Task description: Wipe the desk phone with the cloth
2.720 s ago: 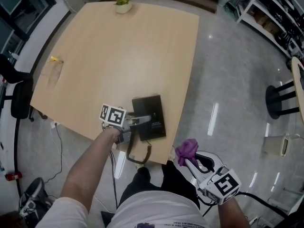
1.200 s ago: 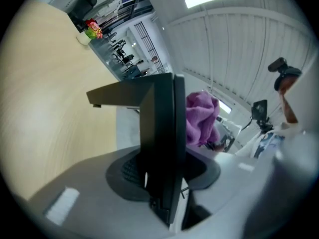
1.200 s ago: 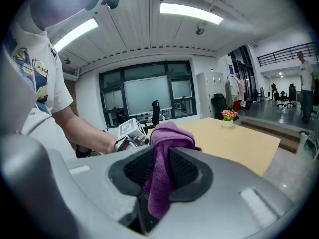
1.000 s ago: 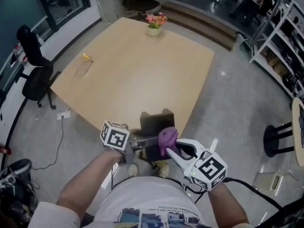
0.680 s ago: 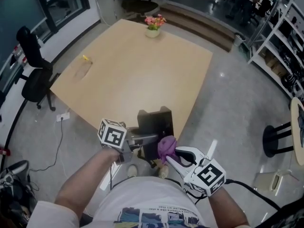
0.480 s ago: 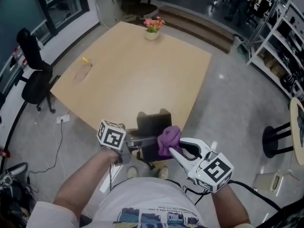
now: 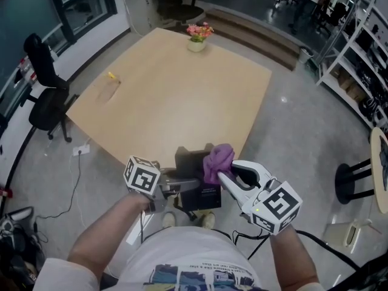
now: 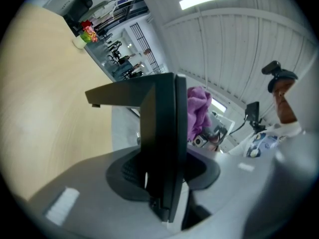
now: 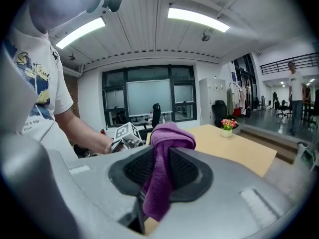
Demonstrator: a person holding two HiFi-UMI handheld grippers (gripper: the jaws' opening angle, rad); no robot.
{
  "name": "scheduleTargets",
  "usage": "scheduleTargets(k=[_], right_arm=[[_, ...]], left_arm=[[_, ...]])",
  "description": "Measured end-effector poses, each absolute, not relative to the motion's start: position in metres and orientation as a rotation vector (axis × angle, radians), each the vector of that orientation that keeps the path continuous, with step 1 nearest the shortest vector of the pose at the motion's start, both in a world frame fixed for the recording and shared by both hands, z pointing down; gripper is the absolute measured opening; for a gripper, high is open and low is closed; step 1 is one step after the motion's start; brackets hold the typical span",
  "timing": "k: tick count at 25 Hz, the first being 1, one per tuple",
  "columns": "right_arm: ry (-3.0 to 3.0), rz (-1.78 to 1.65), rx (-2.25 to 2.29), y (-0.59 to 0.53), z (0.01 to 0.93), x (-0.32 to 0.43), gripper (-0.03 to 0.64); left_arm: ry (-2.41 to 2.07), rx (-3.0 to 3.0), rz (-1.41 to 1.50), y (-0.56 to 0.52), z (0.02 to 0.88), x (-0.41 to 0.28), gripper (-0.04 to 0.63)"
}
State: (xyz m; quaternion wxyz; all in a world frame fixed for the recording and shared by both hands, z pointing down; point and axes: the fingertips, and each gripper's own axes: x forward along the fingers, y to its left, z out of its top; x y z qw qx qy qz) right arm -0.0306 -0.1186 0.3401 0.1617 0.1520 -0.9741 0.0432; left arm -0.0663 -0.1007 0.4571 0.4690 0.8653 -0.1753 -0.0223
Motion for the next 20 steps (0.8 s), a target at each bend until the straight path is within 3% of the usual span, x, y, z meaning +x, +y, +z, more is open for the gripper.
scheduleTargets(k=[12, 20], right_arm=[[-2.693, 0.303, 0.351, -0.061, 0.394, -0.009, 0.094], [-2.783, 0.153, 0.458, -0.105, 0.34, -0.009, 0.094]], left_arm=[[-0.451, 2.131, -0.107, -0.109, 0.45, -0.088, 0.181], [-0.422, 2.146, -0.089, -0.106, 0.451, -0.084, 0.181]])
